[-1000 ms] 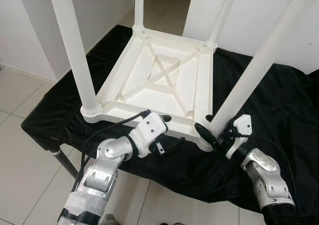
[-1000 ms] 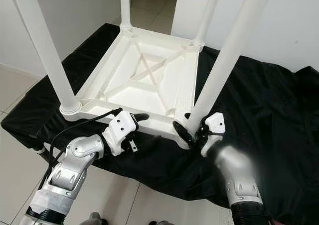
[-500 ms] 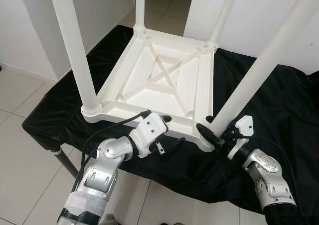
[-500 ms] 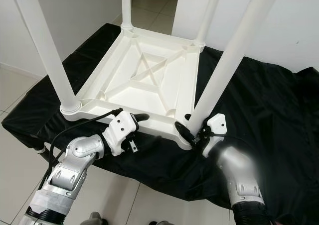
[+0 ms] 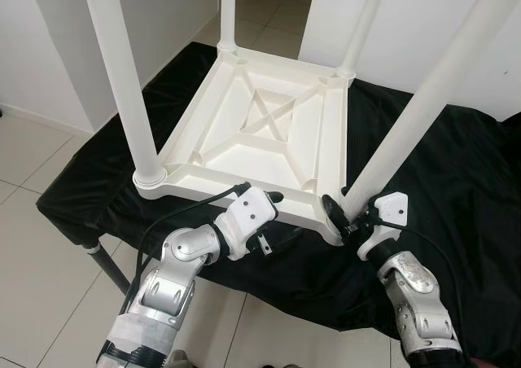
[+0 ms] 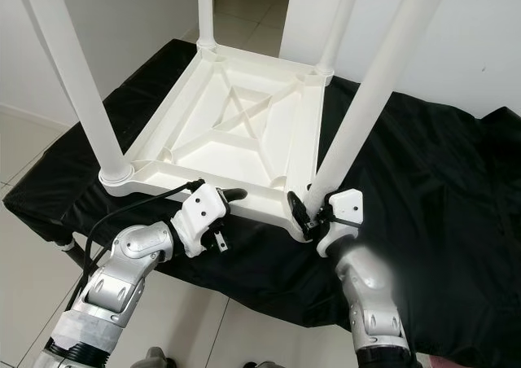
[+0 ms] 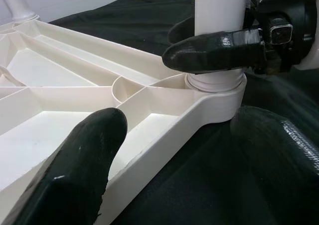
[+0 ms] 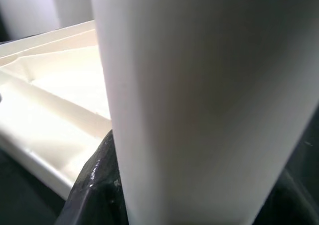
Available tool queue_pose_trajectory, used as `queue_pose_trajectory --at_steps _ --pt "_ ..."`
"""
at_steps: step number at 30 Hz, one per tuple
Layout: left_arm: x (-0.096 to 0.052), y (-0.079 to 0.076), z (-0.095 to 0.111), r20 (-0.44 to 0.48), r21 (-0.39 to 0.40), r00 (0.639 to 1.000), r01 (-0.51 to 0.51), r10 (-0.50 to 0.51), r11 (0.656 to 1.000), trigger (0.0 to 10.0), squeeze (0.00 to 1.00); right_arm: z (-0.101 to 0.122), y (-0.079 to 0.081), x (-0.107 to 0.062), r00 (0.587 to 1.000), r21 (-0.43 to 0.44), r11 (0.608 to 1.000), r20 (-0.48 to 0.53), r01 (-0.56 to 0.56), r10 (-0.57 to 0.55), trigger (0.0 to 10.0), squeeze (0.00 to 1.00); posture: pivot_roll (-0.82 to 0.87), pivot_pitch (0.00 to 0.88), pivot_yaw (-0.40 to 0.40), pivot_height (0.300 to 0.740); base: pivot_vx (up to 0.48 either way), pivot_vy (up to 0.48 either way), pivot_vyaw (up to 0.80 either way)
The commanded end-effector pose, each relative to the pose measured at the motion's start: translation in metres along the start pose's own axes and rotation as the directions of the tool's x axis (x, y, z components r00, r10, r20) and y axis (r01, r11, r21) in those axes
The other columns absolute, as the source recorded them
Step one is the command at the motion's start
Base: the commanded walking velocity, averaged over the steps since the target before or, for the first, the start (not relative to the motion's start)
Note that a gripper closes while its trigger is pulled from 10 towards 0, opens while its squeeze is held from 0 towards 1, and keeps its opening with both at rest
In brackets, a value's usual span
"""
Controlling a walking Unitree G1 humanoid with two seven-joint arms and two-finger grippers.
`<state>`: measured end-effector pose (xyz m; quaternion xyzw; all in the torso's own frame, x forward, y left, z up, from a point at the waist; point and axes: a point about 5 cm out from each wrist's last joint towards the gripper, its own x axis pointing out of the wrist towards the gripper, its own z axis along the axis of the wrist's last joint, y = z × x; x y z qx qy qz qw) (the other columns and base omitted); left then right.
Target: Building children table
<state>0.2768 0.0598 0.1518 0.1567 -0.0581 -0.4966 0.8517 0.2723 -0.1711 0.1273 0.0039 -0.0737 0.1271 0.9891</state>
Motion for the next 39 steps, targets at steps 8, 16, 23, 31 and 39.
queue_pose_trajectory --at_steps 8,16,23,31,39 --pt "0.003 0.004 -0.001 -0.008 -0.004 0.997 -0.081 0.081 0.997 10.0 0.00 0.006 0.021 0.003 0.949 0.082 0.946 0.000 0.314 -0.315 10.0 0.00 0.03 0.084 -0.069 0.740 0.000 0.000 0.00" --pt "0.003 0.004 0.000 -0.002 -0.006 0.997 -0.080 0.080 0.997 10.0 0.00 0.013 0.043 0.011 0.942 0.118 0.936 0.022 0.331 -0.336 10.0 0.00 0.03 0.082 -0.073 0.740 0.000 0.000 0.00" --pt "0.003 0.004 0.000 0.003 -0.012 0.996 -0.089 0.089 0.996 10.0 0.00 0.016 0.042 0.015 0.959 0.103 0.956 0.045 0.273 -0.279 10.0 0.00 0.03 0.084 -0.074 0.740 0.000 0.000 0.00" --pt "0.000 0.004 0.001 0.004 -0.011 0.996 -0.093 0.093 0.996 10.0 0.00 0.019 0.030 0.014 0.968 0.075 0.970 0.080 0.233 -0.239 10.0 1.00 0.04 0.084 -0.076 0.740 0.000 0.000 0.00" --pt "-0.001 0.003 0.000 0.000 -0.004 0.995 -0.096 0.096 0.995 10.0 0.00 0.014 0.026 0.006 0.986 0.082 0.986 0.079 0.143 -0.150 10.0 1.00 0.05 0.077 -0.076 0.740 0.000 0.000 0.00"
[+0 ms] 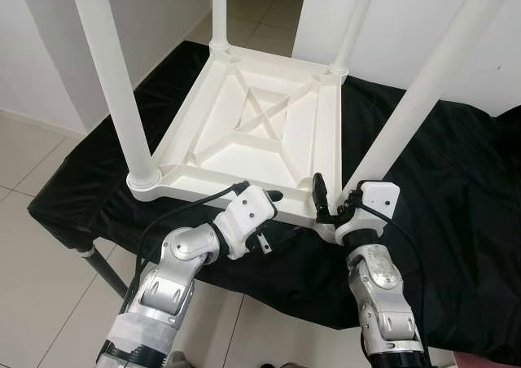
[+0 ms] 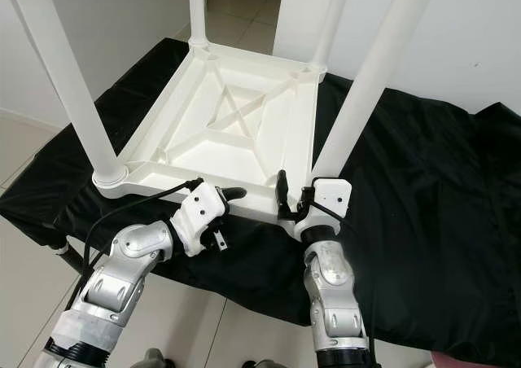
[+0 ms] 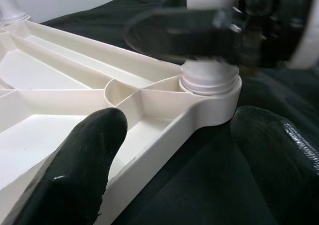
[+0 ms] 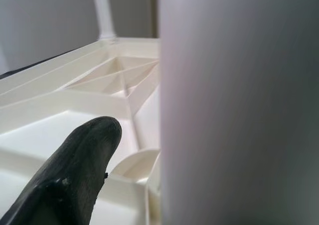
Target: Building children table
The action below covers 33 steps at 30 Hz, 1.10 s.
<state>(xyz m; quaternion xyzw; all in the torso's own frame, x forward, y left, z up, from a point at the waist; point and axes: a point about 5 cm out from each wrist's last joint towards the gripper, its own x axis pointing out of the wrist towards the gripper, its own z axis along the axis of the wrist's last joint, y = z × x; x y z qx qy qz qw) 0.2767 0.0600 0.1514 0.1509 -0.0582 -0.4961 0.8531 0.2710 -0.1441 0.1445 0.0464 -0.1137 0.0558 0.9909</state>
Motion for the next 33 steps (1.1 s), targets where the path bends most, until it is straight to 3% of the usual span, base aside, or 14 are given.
queue_pose_trajectory --at_steps 1,4,5,6,7,10,19,23,27,32,33 --pt "-0.001 0.004 0.000 -0.005 0.010 0.995 -0.095 0.095 0.995 10.0 0.00 -0.003 -0.003 -0.003 1.000 0.019 1.000 -0.011 -0.016 0.016 10.0 1.00 0.05 0.077 -0.076 0.740 0.000 0.000 0.00" --pt "-0.001 0.004 0.000 -0.007 0.017 0.995 -0.099 0.099 0.995 10.0 0.00 -0.007 -0.007 -0.008 0.997 0.002 0.998 -0.034 -0.063 0.064 10.0 1.00 0.05 0.075 -0.076 0.740 0.000 0.000 0.00" --pt "-0.001 0.004 -0.001 -0.008 0.023 0.995 -0.104 0.104 0.994 10.0 0.00 -0.008 -0.011 -0.011 0.995 0.002 0.996 -0.039 -0.091 0.091 10.0 0.65 0.05 0.072 -0.073 0.740 0.000 0.000 0.00" --pt "-0.002 0.003 -0.001 -0.010 0.025 0.994 -0.105 0.105 0.994 10.0 0.00 -0.010 -0.014 -0.014 0.992 0.000 0.993 -0.046 -0.118 0.118 10.0 0.13 0.05 0.071 -0.073 0.740 0.000 0.000 0.00" --pt "-0.002 0.002 -0.002 -0.013 0.023 0.995 -0.103 0.103 0.994 10.0 0.00 -0.011 -0.017 -0.017 0.988 -0.005 0.989 -0.050 -0.149 0.148 10.0 0.00 0.04 0.069 -0.073 0.740 0.000 0.000 0.00" --pt "-0.002 0.001 -0.003 -0.014 0.025 0.996 -0.089 0.089 0.996 10.0 0.00 -0.010 -0.029 -0.023 0.968 -0.016 0.970 -0.062 -0.245 0.243 10.0 0.00 0.04 0.066 -0.070 0.740 0.000 0.000 0.00" --pt "-0.008 -0.002 -0.007 -0.026 0.059 0.999 -0.043 0.045 0.997 10.0 0.00 -0.011 -0.048 -0.023 0.921 -0.054 0.924 -0.119 -0.378 0.370 10.0 0.00 0.04 0.064 -0.061 0.740 0.000 0.000 0.00" --pt "-0.009 -0.003 -0.009 -0.031 0.053 0.999 -0.027 0.029 0.998 10.0 0.00 -0.011 -0.050 -0.021 0.910 -0.049 0.915 -0.130 -0.402 0.393 10.0 0.00 0.04 0.064 -0.058 0.740 0.000 0.000 0.00" --pt "-0.009 -0.004 -0.008 -0.029 0.030 0.999 0.016 -0.015 0.999 10.0 0.00 -0.015 -0.048 -0.004 0.861 -0.042 0.868 -0.155 -0.495 0.484 10.0 0.00 0.04 0.059 -0.054 0.740 0.000 0.000 0.00" --pt "-0.008 -0.004 -0.007 -0.025 0.032 1.000 0.017 -0.016 0.999 10.0 0.00 -0.015 -0.045 0.002 0.846 -0.042 0.852 -0.155 -0.521 0.510 9.6 0.00 0.04 0.058 -0.055 0.740 0.000 0.000 0.00" --pt "-0.007 -0.003 -0.007 -0.022 0.034 1.000 0.016 -0.015 0.999 10.0 0.00 -0.016 -0.042 0.006 0.836 -0.040 0.842 -0.153 -0.537 0.526 4.9 0.00 0.04 0.058 -0.056 0.740 0.000 0.000 0.00"
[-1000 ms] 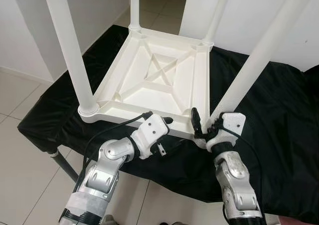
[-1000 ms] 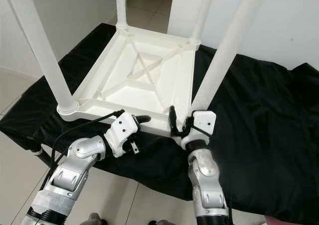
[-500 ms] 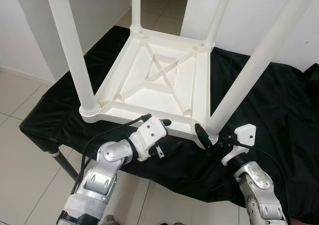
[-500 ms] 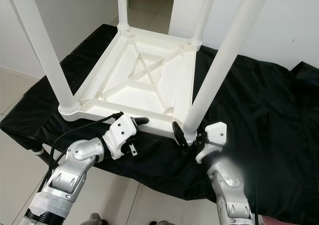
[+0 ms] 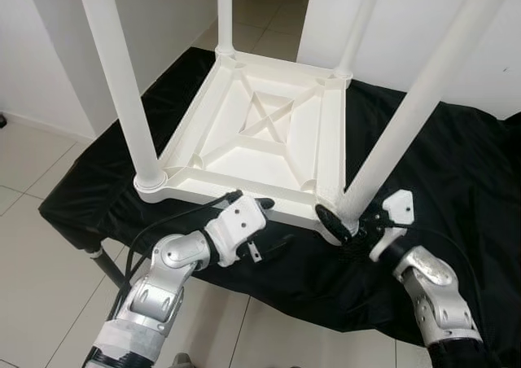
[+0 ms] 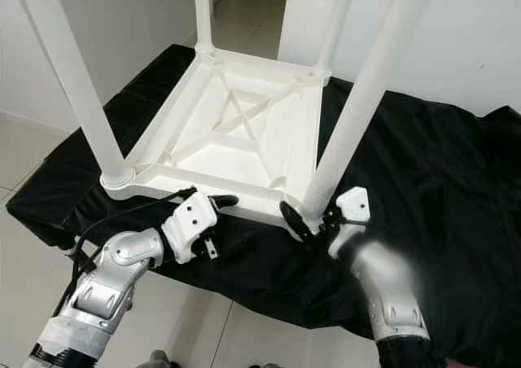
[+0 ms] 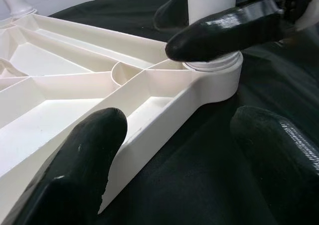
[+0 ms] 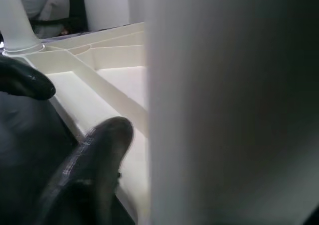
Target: Building children table
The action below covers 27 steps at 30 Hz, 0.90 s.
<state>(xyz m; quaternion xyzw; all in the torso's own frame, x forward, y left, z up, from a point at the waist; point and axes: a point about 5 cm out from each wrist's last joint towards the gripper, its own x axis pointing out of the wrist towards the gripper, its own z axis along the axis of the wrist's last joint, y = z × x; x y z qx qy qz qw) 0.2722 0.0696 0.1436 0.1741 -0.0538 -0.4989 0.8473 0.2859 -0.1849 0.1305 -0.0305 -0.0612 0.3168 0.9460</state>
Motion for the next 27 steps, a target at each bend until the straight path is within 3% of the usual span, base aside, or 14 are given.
queue_pose_trajectory --at_steps 1,6,12,13,14,15,23,27 --pt "0.006 0.000 0.003 0.012 0.004 1.000 -0.003 0.003 1.000 10.0 0.00 -0.003 0.003 0.006 0.999 0.004 0.999 -0.006 -0.048 0.048 0.0 0.00 0.05 0.055 -0.065 0.740 0.000 0.000 0.00" --pt "0.008 0.001 0.005 0.020 0.012 1.000 -0.010 0.010 1.000 10.0 0.00 -0.004 0.003 0.009 0.997 0.010 0.997 -0.008 -0.075 0.075 0.0 0.00 0.05 0.056 -0.070 0.740 0.000 0.000 0.00" --pt "0.008 0.000 0.006 0.026 0.017 1.000 -0.010 0.010 1.000 10.0 0.00 -0.008 -0.002 0.001 0.997 0.028 0.997 -0.019 -0.073 0.074 0.0 0.00 0.05 0.065 -0.075 0.740 0.000 0.000 0.00" --pt "0.008 0.000 0.006 0.026 0.016 1.000 -0.010 0.009 1.000 10.0 0.00 -0.009 -0.003 -0.001 0.998 0.032 0.998 -0.019 -0.060 0.061 2.8 0.00 0.04 0.068 -0.074 0.740 0.000 0.000 0.00" --pt "0.008 0.000 0.006 0.026 0.016 1.000 -0.010 0.009 1.000 10.0 0.00 -0.009 -0.003 -0.001 0.998 0.032 0.998 -0.019 -0.060 0.061 2.8 0.00 0.04 0.068 -0.074 0.740 0.000 0.000 0.00" --pt "0.009 -0.001 0.005 0.026 0.014 1.000 -0.010 0.010 1.000 10.0 0.00 -0.008 -0.003 -0.002 0.999 0.043 0.998 -0.016 -0.045 0.046 10.0 0.00 0.04 0.069 -0.072 0.740 0.000 0.000 0.00" --pt "0.011 -0.002 0.006 0.028 0.007 1.000 -0.011 0.011 1.000 10.0 0.00 -0.003 0.001 -0.004 0.999 0.061 0.997 0.021 0.038 -0.040 10.0 0.00 0.03 0.077 -0.064 0.740 0.000 0.000 0.00" --pt "0.011 -0.001 0.003 0.013 0.010 0.999 -0.032 0.031 0.999 10.0 0.00 0.004 0.005 -0.004 0.983 0.036 0.983 0.027 0.180 -0.181 10.0 0.00 0.03 0.083 -0.065 0.740 0.000 0.000 0.00"
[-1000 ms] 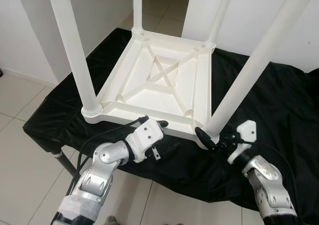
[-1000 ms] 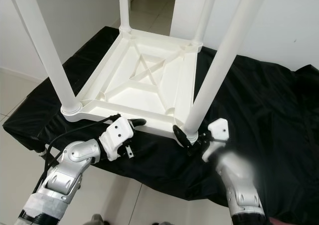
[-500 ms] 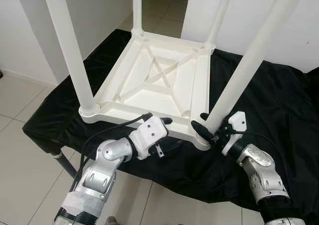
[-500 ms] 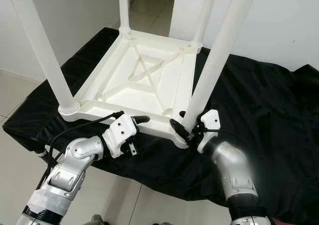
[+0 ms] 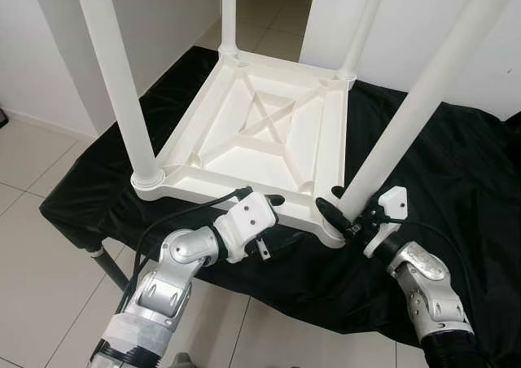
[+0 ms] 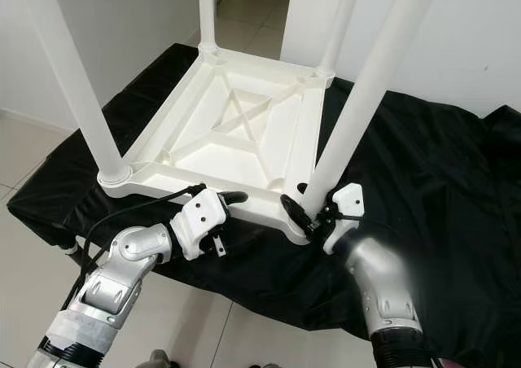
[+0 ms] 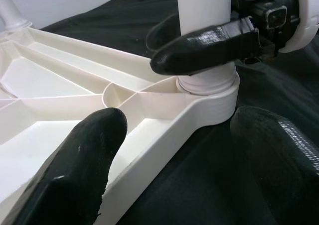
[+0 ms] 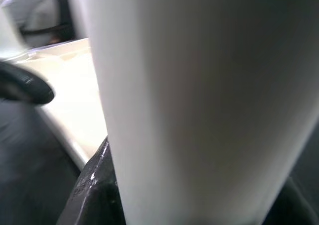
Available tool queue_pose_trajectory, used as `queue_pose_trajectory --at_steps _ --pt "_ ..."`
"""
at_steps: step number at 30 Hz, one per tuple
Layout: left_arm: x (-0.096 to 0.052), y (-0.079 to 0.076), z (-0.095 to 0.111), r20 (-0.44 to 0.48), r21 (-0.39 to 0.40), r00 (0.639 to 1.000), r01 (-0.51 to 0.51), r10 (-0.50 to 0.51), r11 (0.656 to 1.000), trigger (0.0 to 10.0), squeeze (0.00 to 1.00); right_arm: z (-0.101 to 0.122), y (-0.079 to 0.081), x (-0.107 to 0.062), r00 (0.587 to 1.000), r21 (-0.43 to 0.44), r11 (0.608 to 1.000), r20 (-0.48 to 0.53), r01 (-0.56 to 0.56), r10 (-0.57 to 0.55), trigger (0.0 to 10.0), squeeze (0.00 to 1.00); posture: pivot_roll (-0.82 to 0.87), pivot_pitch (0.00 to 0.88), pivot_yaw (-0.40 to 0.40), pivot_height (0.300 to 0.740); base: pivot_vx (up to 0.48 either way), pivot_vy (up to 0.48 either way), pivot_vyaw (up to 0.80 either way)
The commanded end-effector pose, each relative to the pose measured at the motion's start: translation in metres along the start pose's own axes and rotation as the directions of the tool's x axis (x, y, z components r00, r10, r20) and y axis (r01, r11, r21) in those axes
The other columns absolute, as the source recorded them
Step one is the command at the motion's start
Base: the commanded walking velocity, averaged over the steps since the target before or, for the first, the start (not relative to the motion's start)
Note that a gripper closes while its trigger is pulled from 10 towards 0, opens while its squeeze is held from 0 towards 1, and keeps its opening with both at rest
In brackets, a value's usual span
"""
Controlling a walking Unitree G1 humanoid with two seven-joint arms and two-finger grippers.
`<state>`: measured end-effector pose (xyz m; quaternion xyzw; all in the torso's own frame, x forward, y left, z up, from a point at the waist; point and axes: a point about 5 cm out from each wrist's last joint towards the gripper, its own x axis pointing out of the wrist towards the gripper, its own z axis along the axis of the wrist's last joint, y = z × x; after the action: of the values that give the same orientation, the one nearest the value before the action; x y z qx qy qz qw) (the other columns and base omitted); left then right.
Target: Building children table
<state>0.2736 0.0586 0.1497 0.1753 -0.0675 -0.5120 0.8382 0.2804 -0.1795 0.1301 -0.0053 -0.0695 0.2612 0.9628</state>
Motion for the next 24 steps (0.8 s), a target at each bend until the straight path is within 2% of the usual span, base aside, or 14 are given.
queue_pose_trajectory --at_steps 1,4,8,13,14,15,16,18,20,21,24 --pt "0.001 0.001 -0.005 -0.015 -0.006 0.998 -0.058 0.058 0.998 10.0 0.00 0.004 -0.003 -0.003 0.998 -0.004 0.998 0.005 0.062 -0.062 10.0 0.00 0.03 0.083 -0.065 0.740 0.000 0.000 0.00" --pt "0.000 0.004 -0.008 -0.035 -0.004 0.996 -0.087 0.087 0.996 10.0 0.00 0.007 0.000 -0.005 0.981 -0.018 0.981 -0.002 0.195 -0.195 10.0 0.00 0.03 0.088 -0.064 0.740 0.000 0.000 0.00" --pt "0.000 0.005 -0.008 -0.037 -0.004 0.995 -0.094 0.094 0.996 10.0 0.00 0.005 0.004 -0.006 0.973 -0.045 0.972 -0.016 0.229 -0.230 10.0 0.00 0.03 0.088 -0.064 0.740 0.000 0.000 0.00" --pt "-0.001 0.006 -0.010 -0.048 0.002 0.993 -0.108 0.108 0.994 10.0 0.00 0.000 0.014 -0.004 0.947 -0.002 0.947 -0.028 0.320 -0.320 10.0 0.00 0.04 0.087 -0.067 0.740 0.000 0.000 0.00" --pt "-0.001 0.007 -0.010 -0.051 0.002 0.992 -0.113 0.113 0.994 10.0 0.00 -0.001 0.018 -0.003 0.929 0.012 0.929 -0.035 0.369 -0.369 10.0 0.00 0.04 0.086 -0.067 0.740 0.000 0.000 0.00" --pt "-0.001 0.007 -0.010 -0.051 0.002 0.992 -0.113 0.113 0.994 10.0 0.00 -0.001 0.018 -0.003 0.929 0.012 0.929 -0.035 0.369 -0.369 10.0 0.00 0.04 0.086 -0.067 0.740 0.000 0.000 0.00" --pt "-0.002 0.007 -0.010 -0.053 0.002 0.992 -0.117 0.116 0.993 10.0 0.00 -0.002 0.021 -0.001 0.905 0.022 0.905 -0.041 0.424 -0.423 10.0 0.00 0.04 0.083 -0.069 0.740 0.000 0.000 0.00" --pt "-0.002 0.007 -0.010 -0.053 0.002 0.992 -0.117 0.116 0.993 10.0 0.00 -0.002 0.021 -0.001 0.905 0.022 0.905 -0.041 0.424 -0.423 10.0 0.00 0.04 0.083 -0.069 0.740 0.000 0.000 0.00" --pt "-0.002 0.007 -0.011 -0.055 0.000 0.991 -0.121 0.120 0.993 10.0 0.00 -0.005 0.027 0.001 0.861 0.034 0.860 -0.055 0.508 -0.506 10.0 0.00 0.04 0.079 -0.075 0.740 0.000 0.000 0.00" --pt "-0.001 0.006 -0.011 -0.056 0.000 0.991 -0.122 0.122 0.992 10.0 0.00 -0.006 0.031 0.004 0.852 0.054 0.851 -0.071 0.522 -0.519 10.0 0.00 0.04 0.077 -0.076 0.740 0.000 0.000 0.00" --pt "-0.001 0.006 -0.012 -0.058 0.000 0.990 -0.126 0.125 0.992 10.0 0.00 -0.004 0.038 0.010 0.854 0.088 0.849 -0.066 0.521 -0.517 10.0 0.00 0.05 0.068 -0.079 0.740 0.000 0.000 0.00"
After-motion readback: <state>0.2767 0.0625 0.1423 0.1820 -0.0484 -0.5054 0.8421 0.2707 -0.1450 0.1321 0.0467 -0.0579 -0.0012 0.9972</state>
